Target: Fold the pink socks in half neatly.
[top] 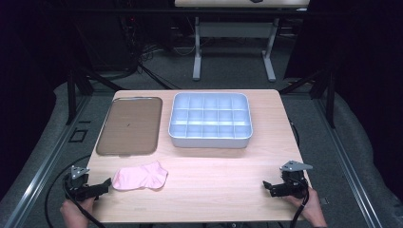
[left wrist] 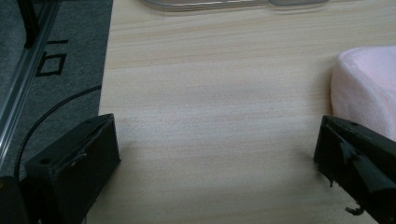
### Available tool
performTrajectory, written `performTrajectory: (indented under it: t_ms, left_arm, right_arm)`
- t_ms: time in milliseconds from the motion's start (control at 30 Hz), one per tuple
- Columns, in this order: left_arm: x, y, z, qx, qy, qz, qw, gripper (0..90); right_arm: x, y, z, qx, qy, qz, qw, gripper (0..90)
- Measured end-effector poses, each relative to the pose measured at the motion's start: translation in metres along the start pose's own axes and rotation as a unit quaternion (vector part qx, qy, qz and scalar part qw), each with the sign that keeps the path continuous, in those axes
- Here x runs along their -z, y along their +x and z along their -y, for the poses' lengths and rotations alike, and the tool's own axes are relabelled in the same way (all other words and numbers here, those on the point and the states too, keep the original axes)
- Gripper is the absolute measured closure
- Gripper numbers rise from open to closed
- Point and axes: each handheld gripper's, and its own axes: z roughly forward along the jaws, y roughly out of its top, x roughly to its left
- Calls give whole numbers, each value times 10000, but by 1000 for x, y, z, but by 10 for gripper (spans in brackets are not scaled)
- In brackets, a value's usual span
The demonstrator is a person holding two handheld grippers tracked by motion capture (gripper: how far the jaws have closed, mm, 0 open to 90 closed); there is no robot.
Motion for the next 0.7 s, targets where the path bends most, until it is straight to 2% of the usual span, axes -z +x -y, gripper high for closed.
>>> performTrajectory:
  t_ms: [267, 700]
  left_arm:
    - [0, 0, 0, 8, -1, -14, 10000, 0]
    - [0, 0, -1, 10, 21, -42, 10000, 0]
  right_arm:
    - [-2, 0, -4, -62, 96, 82, 9999, 0]
    - [-2, 1, -4, -110, 95, 115, 9998, 0]
